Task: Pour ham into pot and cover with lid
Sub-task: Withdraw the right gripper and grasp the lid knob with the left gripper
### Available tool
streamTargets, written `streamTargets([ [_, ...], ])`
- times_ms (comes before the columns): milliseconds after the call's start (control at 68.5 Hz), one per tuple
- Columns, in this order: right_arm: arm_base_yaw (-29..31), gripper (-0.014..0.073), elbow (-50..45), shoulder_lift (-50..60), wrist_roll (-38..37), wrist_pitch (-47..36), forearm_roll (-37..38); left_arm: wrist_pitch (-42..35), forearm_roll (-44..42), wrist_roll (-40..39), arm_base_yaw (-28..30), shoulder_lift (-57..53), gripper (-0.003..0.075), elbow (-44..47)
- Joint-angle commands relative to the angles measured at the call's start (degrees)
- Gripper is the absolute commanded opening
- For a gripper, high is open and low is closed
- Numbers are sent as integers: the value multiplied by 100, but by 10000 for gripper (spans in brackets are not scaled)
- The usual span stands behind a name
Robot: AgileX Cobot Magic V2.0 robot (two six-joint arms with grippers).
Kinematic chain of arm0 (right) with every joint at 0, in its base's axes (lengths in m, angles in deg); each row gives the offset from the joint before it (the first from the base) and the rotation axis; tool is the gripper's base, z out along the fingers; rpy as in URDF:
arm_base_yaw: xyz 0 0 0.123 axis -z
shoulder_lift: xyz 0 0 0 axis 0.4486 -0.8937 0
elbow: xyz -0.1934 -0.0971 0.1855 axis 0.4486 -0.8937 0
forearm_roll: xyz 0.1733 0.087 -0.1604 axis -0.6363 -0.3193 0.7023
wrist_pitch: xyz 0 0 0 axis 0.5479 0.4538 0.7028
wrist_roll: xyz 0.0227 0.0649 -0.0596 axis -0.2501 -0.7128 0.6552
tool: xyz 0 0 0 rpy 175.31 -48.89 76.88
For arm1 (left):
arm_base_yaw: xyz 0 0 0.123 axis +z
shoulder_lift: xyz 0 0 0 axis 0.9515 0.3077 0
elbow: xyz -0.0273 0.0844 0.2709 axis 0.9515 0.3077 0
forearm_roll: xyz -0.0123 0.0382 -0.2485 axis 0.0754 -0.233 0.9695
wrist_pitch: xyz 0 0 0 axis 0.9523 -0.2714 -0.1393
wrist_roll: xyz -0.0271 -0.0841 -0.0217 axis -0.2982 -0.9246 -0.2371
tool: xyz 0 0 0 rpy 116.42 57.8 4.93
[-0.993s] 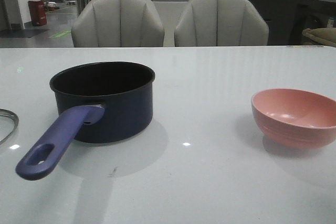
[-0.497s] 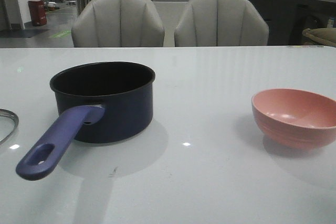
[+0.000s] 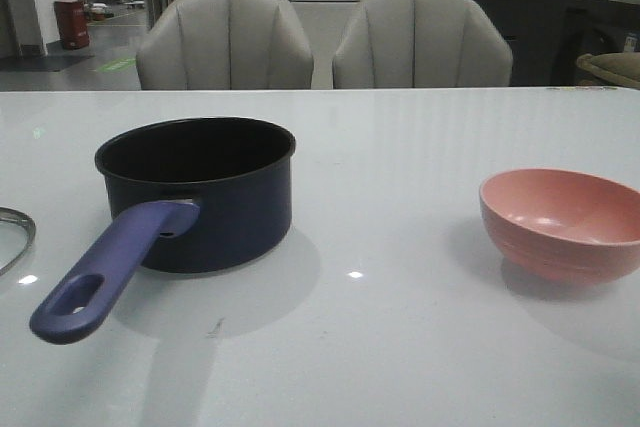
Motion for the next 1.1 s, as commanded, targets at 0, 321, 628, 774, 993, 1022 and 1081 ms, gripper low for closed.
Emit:
streamTargets([
  [0,0,162,165,-37,31,-421,-62,99,123,-61,60,592,603,-540],
  [321,0,162,165,-37,31,-421,-62,676,-67,-61,60,2411,608,-1432],
  [628,0,162,165,-37,31,-421,-62,1022,-78,-61,60,3479,609,-2225],
  [774,0,162,165,-37,31,-421,-62,1225,-48,-61,60,3864,615,-2579],
  [993,0,162,165,-37,31,-421,-62,1307,-15,-61,3,4192,648,-2777],
  [1022,0,162,165,-37,31,-421,-62,1332,-15,-61,3,4245,648,-2777],
  [1081,0,162,165,-37,31,-421,-62,1427,-15,-61,3,4338,648,-2777],
])
